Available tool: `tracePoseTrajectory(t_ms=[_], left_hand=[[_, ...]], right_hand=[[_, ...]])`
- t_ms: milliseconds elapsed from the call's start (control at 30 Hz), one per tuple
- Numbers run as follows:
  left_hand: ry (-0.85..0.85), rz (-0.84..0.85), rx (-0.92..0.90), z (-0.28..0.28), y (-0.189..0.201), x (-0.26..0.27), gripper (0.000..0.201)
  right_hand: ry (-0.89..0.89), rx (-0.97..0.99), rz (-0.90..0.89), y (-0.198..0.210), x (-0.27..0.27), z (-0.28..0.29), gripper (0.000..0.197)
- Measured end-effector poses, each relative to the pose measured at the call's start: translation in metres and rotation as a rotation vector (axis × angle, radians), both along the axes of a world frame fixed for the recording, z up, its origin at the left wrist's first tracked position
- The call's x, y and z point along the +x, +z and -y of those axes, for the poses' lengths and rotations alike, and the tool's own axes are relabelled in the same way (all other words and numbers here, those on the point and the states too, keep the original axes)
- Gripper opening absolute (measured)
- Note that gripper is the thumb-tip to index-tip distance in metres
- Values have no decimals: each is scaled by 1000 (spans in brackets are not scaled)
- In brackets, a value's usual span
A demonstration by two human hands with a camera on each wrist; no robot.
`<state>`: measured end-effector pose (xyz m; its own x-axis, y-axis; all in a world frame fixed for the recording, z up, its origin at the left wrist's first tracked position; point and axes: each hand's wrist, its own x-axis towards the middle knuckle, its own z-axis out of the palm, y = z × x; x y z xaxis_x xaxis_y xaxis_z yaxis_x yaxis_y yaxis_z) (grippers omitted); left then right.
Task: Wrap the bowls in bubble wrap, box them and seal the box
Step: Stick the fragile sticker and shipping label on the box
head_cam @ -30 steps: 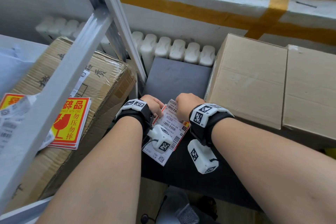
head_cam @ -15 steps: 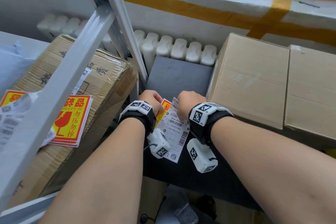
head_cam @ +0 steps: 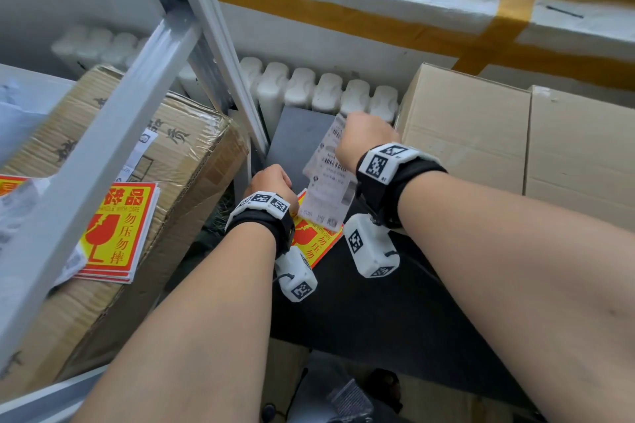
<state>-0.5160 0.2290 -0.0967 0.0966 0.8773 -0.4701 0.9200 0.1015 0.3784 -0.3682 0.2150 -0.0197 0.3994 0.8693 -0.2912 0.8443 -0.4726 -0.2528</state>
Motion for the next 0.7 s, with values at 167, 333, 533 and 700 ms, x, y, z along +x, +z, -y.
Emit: tracePoseTrajectory(t_ms=[167,333,533,700], left_hand=[[-30,-21,-61,-6,6,-5,21],[-9,-27,-71,-8,4,-4,19],[-5,-32,-151,-8,5,-1,24],[-2,-38,-213,-3,5,-1,24]], right_hand=[[-277,212,-171,-1,6,-11,23],[-439,90,-295,-20,3,-16,36],[-406,-81,-310,-33,0,-15,48],[-242,-68,-238,-29,1,-6,36]])
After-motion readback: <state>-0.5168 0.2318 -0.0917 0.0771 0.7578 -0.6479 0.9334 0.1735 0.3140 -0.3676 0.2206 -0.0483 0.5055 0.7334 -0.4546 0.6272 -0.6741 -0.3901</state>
